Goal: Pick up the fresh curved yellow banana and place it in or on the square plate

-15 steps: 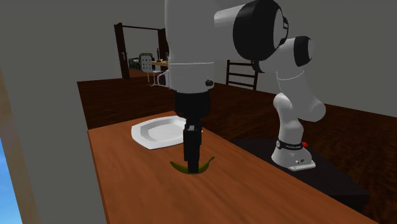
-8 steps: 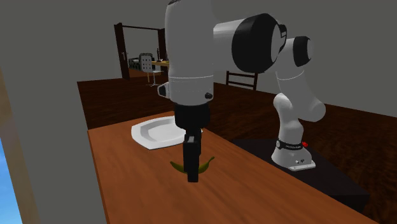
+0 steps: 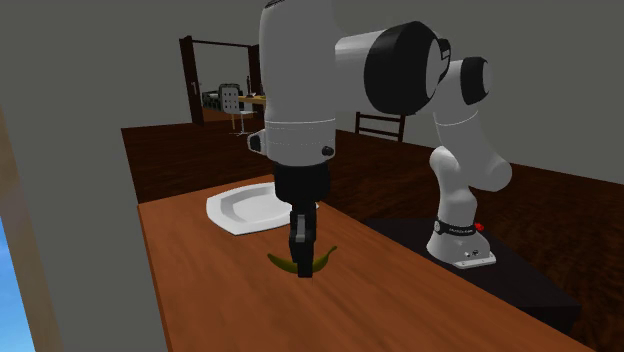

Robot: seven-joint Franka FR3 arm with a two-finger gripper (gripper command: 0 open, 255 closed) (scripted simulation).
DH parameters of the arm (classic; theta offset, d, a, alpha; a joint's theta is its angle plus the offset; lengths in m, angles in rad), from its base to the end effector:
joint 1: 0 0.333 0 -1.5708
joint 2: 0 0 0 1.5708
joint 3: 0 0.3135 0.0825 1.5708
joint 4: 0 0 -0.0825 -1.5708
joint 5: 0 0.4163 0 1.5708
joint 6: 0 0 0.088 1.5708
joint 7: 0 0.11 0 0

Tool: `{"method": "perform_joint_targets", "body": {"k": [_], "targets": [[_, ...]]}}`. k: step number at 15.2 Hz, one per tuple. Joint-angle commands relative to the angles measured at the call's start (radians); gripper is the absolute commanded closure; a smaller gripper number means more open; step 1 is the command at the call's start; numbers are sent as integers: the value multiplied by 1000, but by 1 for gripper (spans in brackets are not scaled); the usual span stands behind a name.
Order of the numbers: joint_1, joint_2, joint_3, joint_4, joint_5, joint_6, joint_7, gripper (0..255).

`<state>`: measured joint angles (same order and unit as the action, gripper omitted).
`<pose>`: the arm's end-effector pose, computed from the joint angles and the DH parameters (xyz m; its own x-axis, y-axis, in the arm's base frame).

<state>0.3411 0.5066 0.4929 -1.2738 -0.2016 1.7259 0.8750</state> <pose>0.5523 0.4710 0.4777 0.9977 -0.0631 -0.0239 -0.0636 -0.9977 -0.0220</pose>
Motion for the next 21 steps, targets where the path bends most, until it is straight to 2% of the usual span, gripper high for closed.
{"method": "perform_joint_targets", "body": {"k": [1, 7, 21], "targets": [[0, 0, 0, 0, 0, 0, 0, 255], [0, 0, 0, 0, 0, 0, 0, 255], [56, 52, -3, 278, -19, -223, -5, 255]]}}
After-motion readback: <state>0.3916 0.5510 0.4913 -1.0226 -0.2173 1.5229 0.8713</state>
